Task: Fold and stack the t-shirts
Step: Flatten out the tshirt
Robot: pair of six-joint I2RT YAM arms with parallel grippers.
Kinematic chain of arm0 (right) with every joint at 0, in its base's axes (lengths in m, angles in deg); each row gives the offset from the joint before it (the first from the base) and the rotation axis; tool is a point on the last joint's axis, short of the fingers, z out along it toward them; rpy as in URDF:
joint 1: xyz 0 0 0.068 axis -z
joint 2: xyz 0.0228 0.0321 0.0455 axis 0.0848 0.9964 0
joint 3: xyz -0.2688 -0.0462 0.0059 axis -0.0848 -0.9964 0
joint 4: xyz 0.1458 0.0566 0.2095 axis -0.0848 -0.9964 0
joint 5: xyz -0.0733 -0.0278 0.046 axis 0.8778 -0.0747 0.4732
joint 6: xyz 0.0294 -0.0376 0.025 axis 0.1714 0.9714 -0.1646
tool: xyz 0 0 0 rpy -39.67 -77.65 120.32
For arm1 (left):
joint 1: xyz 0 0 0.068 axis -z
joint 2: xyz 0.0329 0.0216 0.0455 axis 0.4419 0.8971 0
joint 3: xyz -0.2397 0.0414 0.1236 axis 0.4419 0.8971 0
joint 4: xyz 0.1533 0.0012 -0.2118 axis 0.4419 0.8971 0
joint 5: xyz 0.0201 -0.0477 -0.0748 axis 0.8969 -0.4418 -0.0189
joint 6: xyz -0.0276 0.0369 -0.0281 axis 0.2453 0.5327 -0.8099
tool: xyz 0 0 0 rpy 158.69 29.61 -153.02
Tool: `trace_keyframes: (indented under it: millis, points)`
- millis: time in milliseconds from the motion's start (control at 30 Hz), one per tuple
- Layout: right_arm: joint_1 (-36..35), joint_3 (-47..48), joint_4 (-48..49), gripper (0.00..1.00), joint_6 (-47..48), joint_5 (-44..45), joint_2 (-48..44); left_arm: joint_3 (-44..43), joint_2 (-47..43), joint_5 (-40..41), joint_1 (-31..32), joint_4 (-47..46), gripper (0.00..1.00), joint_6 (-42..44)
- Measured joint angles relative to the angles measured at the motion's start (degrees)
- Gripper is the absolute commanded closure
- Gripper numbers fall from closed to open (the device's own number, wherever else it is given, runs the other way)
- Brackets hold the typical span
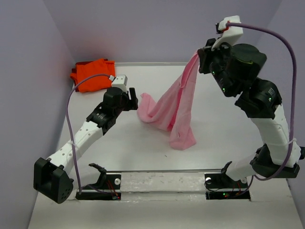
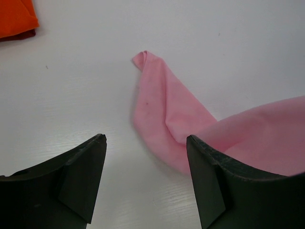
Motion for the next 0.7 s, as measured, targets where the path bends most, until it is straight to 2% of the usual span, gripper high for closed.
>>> trace_keyframes:
  millis: [100, 200, 333, 433, 567, 700]
  points:
    - [0.00, 2.47, -0.15, 1.00, 2.19, 3.39, -2.05, -0.13, -1.38, -0.61, 0.00, -0.20, 0.23, -0.55]
    - [0.00, -0.48, 0.28, 1.00, 3.48, 7.63, -7.02, -0.94, -1.38, -0.83, 0.00, -0.42, 0.23, -0.63]
    - [0.00, -15.50, 0.87, 1.00, 1.79, 11.37, -16.65, -2.05, -1.07, -0.70, 0.00, -0.42, 0.23, -0.24]
    - [0.00, -26.60, 0.87, 1.00, -1.31, 11.85, -19.52, -2.27, -0.92, 0.35, 0.00, -0.63, 0.23, 0.63]
    - [0.00, -34.91, 0.90, 1.00, -4.74, 9.33, -15.28, -2.01, -0.92, 2.45, 0.00, -0.90, 0.23, 1.66]
    - [0.00, -36.54, 1.49, 1.00, -7.17, 3.30, -3.93, -0.20, -0.94, 5.03, 0.00, -1.62, 0.23, 2.23]
